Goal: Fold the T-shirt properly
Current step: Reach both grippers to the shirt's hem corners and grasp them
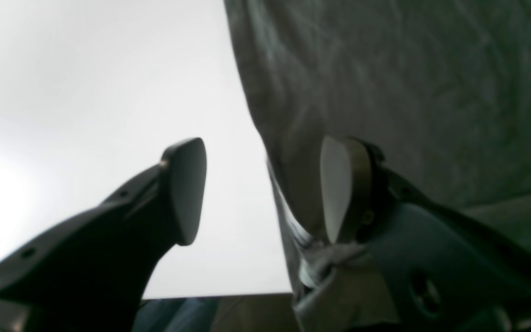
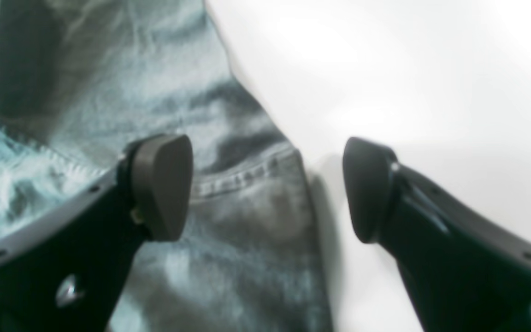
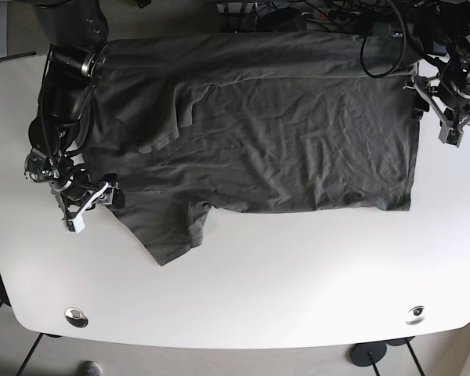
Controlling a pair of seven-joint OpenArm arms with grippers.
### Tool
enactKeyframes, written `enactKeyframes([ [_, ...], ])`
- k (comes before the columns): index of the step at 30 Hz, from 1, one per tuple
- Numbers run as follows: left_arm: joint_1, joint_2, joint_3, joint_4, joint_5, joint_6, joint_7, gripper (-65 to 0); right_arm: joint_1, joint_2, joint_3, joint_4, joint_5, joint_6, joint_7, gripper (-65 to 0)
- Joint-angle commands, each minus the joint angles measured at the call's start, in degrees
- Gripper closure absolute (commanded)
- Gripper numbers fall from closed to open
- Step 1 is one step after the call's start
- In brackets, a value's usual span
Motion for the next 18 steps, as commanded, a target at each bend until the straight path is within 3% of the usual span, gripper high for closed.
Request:
enactKeyframes([
  [1, -1.6, -0.9, -0.4, 0.9, 1.8, 0.0, -0.6, -36.5, 1.2, -1.3, 0.1, 0.9, 0.7, 0.31, 0.6, -46.9],
  [4, -7.8, -0.9, -0.4, -1.1, 7.2, 0.0, -0.7, -36.5, 0.6, -2.0, 0.1, 0.9, 1.0, 0.31, 0.6, -30.3],
  [5, -11.8, -0.9, -0.4, -3.7, 10.7, 0.1, -0.8, -36.5, 0.6, -2.0, 0.1, 0.9, 1.0, 0.05, 0.6, -20.8],
  [7, -20.0, -0.7, -0.4, -10.6, 16.5, 3.4, -1.3, -36.5, 0.6, -2.0, 0.1, 0.9, 1.0, -0.21, 0.6, -6.8],
  [8, -23.3, -0.3, -0.4, -14.0, 18.1, 4.3, -2.7, -36.5, 0.6, -2.0, 0.1, 0.9, 1.0, -0.21, 0.6, -3.0],
  [13, -35.7, -1.6, 4.3, -37.1, 22.2, 5.0, -13.2, -37.1, 0.6, -2.0, 0.1, 0.9, 1.0, -0.21, 0.6, -2.2],
  [18, -44.2, -2.8, 5.4, -56.0, 22.7, 5.0, -20.6, -37.1, 0.6, -2.7, 0.4, 0.9, 1.1, -0.21, 0.8, -2.2],
])
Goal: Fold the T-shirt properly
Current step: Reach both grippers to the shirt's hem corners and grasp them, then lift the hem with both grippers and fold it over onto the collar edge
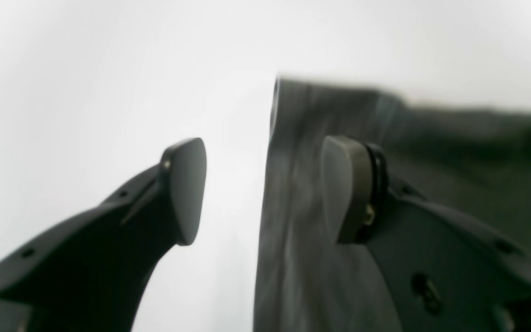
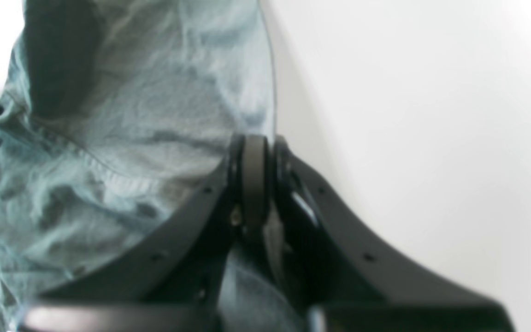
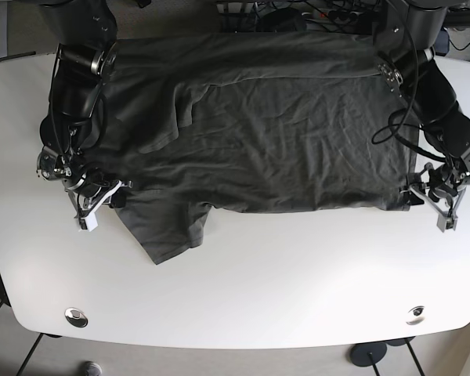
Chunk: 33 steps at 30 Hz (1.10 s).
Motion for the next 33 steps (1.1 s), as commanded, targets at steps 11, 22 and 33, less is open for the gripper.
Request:
enactKeyframes([
  [11, -6.6, -1.8, 0.5, -19.8, -0.7, -0.1, -8.6, -37.2, 1.5, -0.9, 0.5, 0.9, 0.4, 0.20, 0.5, -2.2],
  [22, -6.3, -1.8, 0.5, -19.9, -0.6, -0.5, -12.5, -1.3, 1.5, -0.9, 0.5, 0.9, 0.4, 0.20, 1.0, -2.1],
  [33, -7.8, 0.0, 0.0, -2.3, -2.8, -5.1, -1.7, -1.0, 0.6, -0.6, 0.5, 21.1, 0.4, 0.20, -8.3, -1.9],
])
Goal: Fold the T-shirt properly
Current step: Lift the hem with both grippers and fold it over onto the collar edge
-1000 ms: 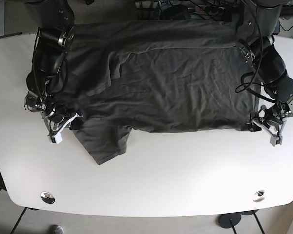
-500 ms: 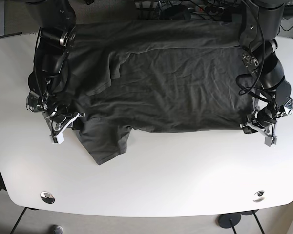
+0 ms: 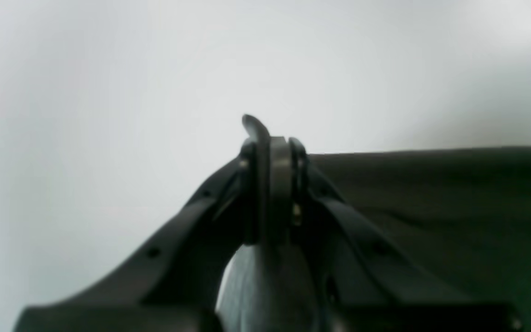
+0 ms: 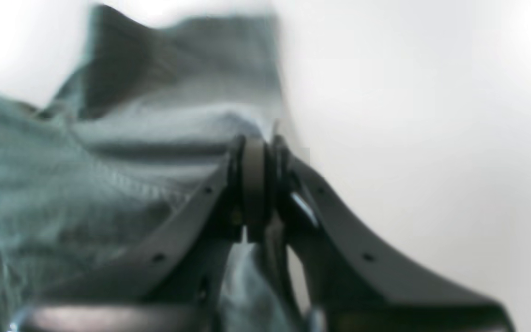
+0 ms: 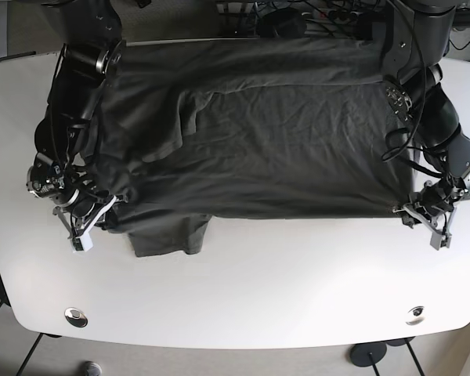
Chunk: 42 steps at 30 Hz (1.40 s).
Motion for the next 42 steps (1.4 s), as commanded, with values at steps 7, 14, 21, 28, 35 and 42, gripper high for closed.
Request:
enactKeyframes([
  [7, 7.9, 1.1, -0.1, 29.7, -10.9, -0.3, 16.6, -1.0, -7.9, 0.6, 0.3, 23.3, 0.9, 0.03, -8.1, -1.9],
  [14, 21.6, 1.4, -0.3, 43.9, -17.1, -0.3, 21.0, -1.0, -19.8, -0.9, 1.7, 33.0, 1.0, 0.20, -9.1, -1.9],
  [21, 33.1, 1.4, -5.0, 45.8, -18.1, -0.3, 20.9, -1.0, -28.0, -3.3, 8.1, 33.2, 6.3, 0.55, -9.3, -2.1],
  [28, 38.4, 1.3, -4.6, 45.7, -17.7, -0.3, 20.7, -5.8, -33.4, -3.6, 8.2, 33.2, 6.9, 0.38, -9.2, -3.5],
  [35, 38.4, 0.9, -4.5, 45.9, -17.9, -0.3, 21.0, -33.6, -35.1, -5.3, 13.7, 36.2, 9.7, 1.39, -8.6, -45.0],
  [42, 38.5, 1.6, 4.0, 50.3, -17.9, -0.3, 20.8, -31.5, -26.1, -4.5, 7.7, 28.9, 14.2, 1.39, -7.1, -46.0],
])
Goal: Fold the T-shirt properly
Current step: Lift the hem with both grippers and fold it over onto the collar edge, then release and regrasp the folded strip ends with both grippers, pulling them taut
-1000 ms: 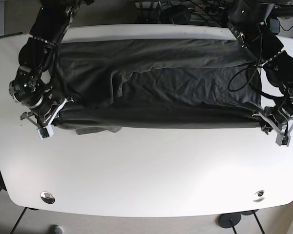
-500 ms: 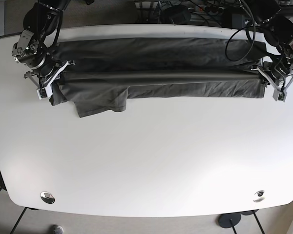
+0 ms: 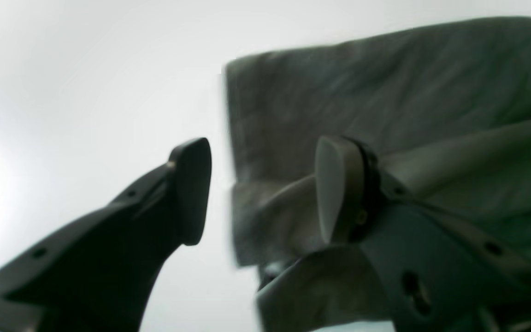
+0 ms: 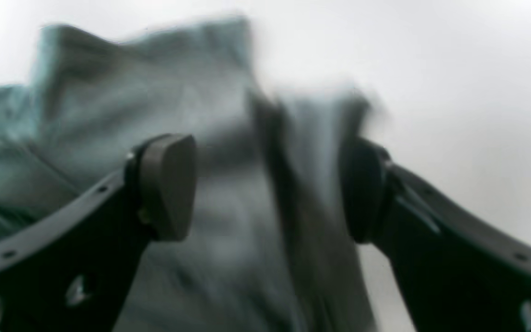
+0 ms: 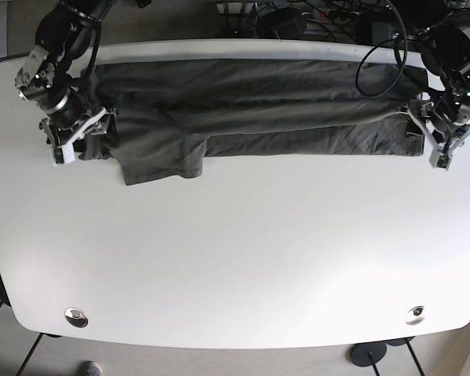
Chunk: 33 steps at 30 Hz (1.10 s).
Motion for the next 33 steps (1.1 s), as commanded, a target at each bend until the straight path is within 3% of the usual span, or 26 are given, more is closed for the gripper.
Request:
enactKeyframes([
  [1, -0.2, 0.2, 1.2, 0.9, -0.5, 0.0, -1.1, -30.0, 3.6, 0.5, -2.3, -2.5, -2.3, 0.47, 0.8, -46.0],
  [4, 0.1, 1.9, 1.8, 0.8, -0.2, 0.0, -1.1, -26.4, 9.9, 0.6, -6.6, -11.5, -8.1, 0.47, 0.9, -46.0],
  [6, 2.6, 1.9, 2.7, 0.8, -0.2, 0.0, -1.3, -26.4, 13.3, 0.5, -6.4, -16.0, -10.1, 0.47, 1.2, -46.0],
  [11, 6.4, 1.9, 4.2, 0.8, -0.2, 0.0, -5.8, -26.4, 14.7, 2.0, -6.9, -20.0, -9.9, 0.47, 4.7, -46.0],
  [22, 6.3, 1.8, 4.0, -2.2, -0.2, 0.0, -6.0, -26.2, 13.1, -0.2, -12.1, -20.6, -9.9, 0.47, 5.0, -44.4],
  [23, 6.2, 1.8, 4.0, -2.5, -0.2, 0.0, -6.0, -26.2, 13.1, -0.2, -12.6, -20.6, -9.9, 0.47, 5.0, -41.2],
  [29, 6.2, 1.8, 3.9, -2.2, -0.2, 0.0, -6.1, -26.2, 14.5, -0.3, -14.0, -20.6, -9.9, 0.47, 5.1, -2.2],
  [33, 6.2, 1.8, 3.9, -2.3, -0.2, 0.0, -6.1, -26.2, 14.5, -0.2, -13.7, -16.7, -9.9, 0.47, 4.9, -1.7],
])
